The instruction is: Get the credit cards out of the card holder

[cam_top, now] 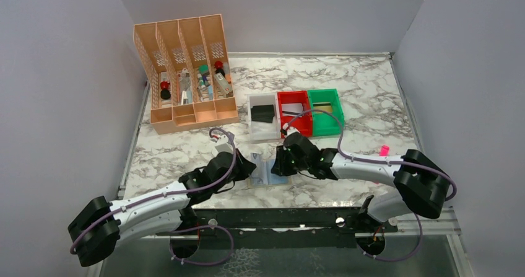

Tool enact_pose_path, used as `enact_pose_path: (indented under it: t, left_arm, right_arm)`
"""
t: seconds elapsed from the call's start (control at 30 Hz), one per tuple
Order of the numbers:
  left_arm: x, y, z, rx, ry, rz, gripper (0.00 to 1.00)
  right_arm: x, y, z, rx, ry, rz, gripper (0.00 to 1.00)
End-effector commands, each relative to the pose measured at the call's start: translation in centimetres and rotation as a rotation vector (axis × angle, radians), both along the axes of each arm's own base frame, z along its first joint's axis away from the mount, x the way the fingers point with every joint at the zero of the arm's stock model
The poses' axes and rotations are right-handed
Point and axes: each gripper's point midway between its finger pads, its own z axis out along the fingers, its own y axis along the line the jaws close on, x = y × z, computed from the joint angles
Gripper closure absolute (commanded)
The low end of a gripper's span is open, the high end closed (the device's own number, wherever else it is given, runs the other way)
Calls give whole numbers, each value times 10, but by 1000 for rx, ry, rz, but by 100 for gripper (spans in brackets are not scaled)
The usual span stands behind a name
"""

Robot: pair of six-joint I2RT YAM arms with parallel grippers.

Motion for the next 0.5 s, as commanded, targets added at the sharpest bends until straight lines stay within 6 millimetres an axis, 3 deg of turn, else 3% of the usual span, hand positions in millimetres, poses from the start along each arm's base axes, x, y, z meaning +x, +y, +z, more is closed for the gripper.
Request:
enact_pose_path:
  t: [0.0, 0.2, 0.3, 0.37, 0.47]
  left_arm:
    - [2, 13, -4, 36, -16, 41, 99]
    - [2, 15, -4, 37, -17, 51, 99]
    - [2, 16, -5, 40, -14, 53, 99]
    - [2, 16, -6, 41, -13, 53, 99]
    - [1, 17, -5, 40, -14, 52, 99]
  right_arm:
    - [-11, 34, 30, 145, -6, 164, 74]
    - [-14, 44, 9, 126, 55, 196, 75]
    - [-3, 27, -14, 13, 54, 107, 75]
    - [6, 5, -29, -103, 31, 24, 75]
    - [13, -14, -35, -196, 4, -29, 75]
